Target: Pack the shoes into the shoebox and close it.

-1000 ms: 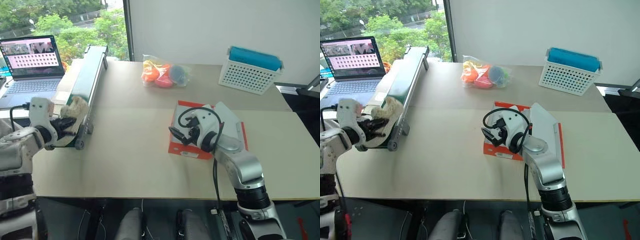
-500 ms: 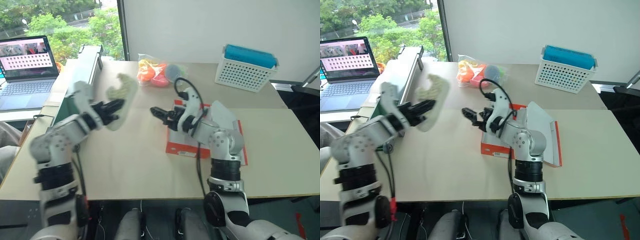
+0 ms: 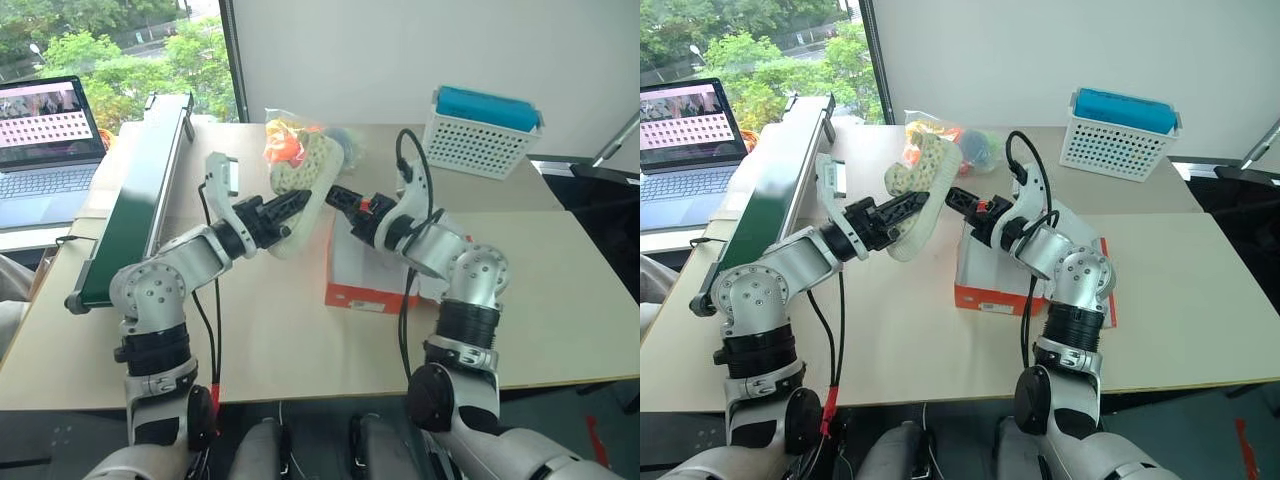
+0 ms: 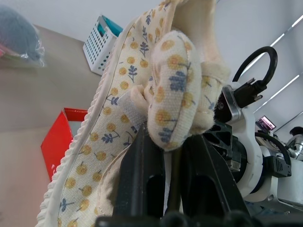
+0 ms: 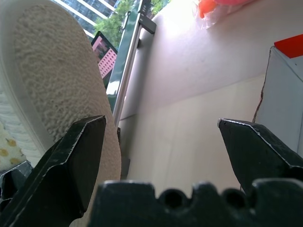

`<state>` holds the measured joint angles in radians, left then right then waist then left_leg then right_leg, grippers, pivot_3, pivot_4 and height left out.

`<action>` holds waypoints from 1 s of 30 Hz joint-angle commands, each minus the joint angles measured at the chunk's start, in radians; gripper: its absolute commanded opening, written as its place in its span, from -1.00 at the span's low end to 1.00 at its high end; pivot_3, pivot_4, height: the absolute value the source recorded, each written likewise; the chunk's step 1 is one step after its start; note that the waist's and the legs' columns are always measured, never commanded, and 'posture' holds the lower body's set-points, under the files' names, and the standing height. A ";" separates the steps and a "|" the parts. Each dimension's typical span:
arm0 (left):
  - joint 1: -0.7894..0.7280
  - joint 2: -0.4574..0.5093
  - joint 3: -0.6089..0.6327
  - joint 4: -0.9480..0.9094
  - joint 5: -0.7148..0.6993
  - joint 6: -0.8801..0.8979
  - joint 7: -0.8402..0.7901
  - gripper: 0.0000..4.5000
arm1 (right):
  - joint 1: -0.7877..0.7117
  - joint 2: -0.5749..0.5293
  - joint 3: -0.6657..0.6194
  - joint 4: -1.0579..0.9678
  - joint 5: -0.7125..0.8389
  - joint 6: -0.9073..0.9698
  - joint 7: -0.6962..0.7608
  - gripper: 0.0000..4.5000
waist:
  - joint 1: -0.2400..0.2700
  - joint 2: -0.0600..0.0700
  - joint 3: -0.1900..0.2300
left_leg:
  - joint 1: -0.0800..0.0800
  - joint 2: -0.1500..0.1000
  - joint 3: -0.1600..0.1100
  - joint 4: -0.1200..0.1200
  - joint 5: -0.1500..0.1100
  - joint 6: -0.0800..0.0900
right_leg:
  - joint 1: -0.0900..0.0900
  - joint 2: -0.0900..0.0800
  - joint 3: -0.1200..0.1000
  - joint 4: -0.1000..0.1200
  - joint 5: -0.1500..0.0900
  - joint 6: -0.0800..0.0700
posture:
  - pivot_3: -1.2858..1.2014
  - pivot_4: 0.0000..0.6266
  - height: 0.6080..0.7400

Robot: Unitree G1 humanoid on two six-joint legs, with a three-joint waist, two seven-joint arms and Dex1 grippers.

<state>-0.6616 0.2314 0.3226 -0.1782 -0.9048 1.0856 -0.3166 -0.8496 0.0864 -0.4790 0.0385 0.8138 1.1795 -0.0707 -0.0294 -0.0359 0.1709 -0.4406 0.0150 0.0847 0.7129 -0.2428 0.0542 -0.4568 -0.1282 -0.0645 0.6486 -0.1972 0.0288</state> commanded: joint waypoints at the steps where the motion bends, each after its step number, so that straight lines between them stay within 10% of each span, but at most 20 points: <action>1: -0.006 0.002 -0.021 -0.004 -0.013 -0.025 -0.011 -0.99 | -0.018 -0.007 0.003 -0.052 0.053 -0.004 -0.005 1.00 | 0.001 0.000 0.000 | 0.000 0.000 0.000 0.000 0.000 0.000 | 0.000 0.000 0.000 0.000 0.000 0.000 | 0.03 -0.52 0.38; 30: -0.008 -0.013 -0.167 0.041 0.139 -0.161 -0.045 -0.99 | -0.047 -0.041 0.021 0.031 0.031 -0.067 -0.016 1.00 | 0.010 0.000 0.000 | -0.001 0.000 0.000 0.000 -0.001 0.002 | 0.000 0.000 0.000 -0.001 0.000 0.000 | 0.03 -0.52 0.38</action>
<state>-0.6593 0.2295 0.1763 -0.0688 -0.7349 0.9236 -0.3352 -0.8597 0.0517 -0.4630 0.0643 0.8450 1.1657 -0.0977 -0.0198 -0.0358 0.1709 -0.4412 0.0152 0.0848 0.7130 -0.2440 0.0565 -0.4570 -0.1284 -0.0648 0.6478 -0.1973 0.0289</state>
